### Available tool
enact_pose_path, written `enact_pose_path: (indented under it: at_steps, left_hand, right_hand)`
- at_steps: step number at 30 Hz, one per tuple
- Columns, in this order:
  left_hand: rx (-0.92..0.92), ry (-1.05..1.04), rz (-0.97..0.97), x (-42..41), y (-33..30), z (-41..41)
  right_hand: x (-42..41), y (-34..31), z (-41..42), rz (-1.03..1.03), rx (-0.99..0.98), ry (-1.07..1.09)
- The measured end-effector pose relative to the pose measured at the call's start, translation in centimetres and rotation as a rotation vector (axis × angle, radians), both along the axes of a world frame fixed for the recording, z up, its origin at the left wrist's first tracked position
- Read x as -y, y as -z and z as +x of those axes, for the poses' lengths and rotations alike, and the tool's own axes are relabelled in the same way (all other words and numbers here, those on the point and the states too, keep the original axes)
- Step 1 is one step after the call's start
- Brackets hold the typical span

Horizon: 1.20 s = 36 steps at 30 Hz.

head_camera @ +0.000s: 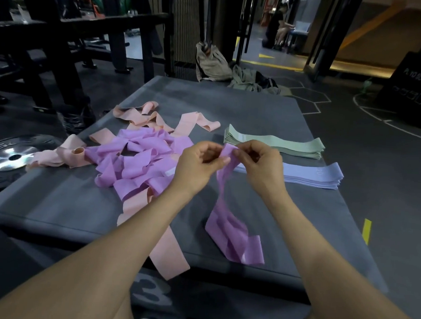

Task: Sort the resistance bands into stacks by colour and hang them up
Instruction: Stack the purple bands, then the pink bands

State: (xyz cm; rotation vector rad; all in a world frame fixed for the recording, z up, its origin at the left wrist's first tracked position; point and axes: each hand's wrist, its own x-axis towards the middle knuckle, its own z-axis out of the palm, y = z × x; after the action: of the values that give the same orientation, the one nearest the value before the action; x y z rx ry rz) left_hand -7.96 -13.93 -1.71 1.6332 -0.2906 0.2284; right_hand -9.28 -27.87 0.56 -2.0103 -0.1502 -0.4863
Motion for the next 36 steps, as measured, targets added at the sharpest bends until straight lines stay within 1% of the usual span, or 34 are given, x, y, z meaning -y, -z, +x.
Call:
enact_pose_path:
  at_steps: [3,6,7,10,12,15,17,20,24,27,28,30,34,36]
  left_hand:
    - [-0.027,0.055,0.127,0.6,0.0,-0.6]
    - [-0.058,0.065,0.383,1.2,-0.6,-0.9]
    - [-0.059,0.056,0.409,1.4,-1.1,-1.1]
    - [-0.085,0.009,0.335,1.9,-3.1,-1.4]
    - [-0.084,0.060,0.315,2.0,-4.4,-1.7]
    - [-0.041,0.174,0.437,1.8,-5.7,-2.1]
    - [-0.076,0.224,0.503,1.3,-6.1,-2.6]
    - [-0.089,0.188,0.591,0.0,-5.6,-2.8]
    - [-0.107,0.150,0.775,-2.0,-4.1,-3.0]
    - [-0.106,0.073,0.929,-3.5,-2.8,-3.1]
    - [-0.111,0.052,0.928,-3.9,-2.5,-3.1]
    - [-0.194,0.022,0.804,-4.3,-1.9,-2.7]
    - [-0.434,0.080,0.289,-4.0,-1.1,-2.4]
    - [-0.516,0.072,0.156,-3.1,-0.9,-2.2]
  right_hand:
    - [0.5,-1.2,-0.6,0.013,0.016,0.019]
    - [1.0,-3.0,-1.1,-0.004,0.042,0.020]
    - [1.2,-3.7,-1.2,-0.013,0.046,0.030]
    - [2.1,-5.4,-1.3,0.016,0.057,0.080]
    - [2.7,-6.3,-1.5,0.072,0.072,0.135]
    - [3.5,-7.8,-1.9,0.170,0.078,0.244]
    - [4.3,-8.5,-2.3,0.213,0.071,0.312]
    - [5.5,-8.9,-3.0,0.232,0.061,0.405]
    - [7.4,-8.2,-4.0,0.273,0.035,0.569]
    - [8.8,-7.1,-4.5,0.311,-0.007,0.652]
    - [9.2,-6.6,-4.7,0.314,-0.029,0.673]
    - [9.9,-5.6,-4.9,0.314,-0.073,0.701]
    - [11.7,-3.1,-5.2,0.348,-0.175,0.716]
    - [12.6,-1.8,-5.4,0.371,-0.243,0.704]
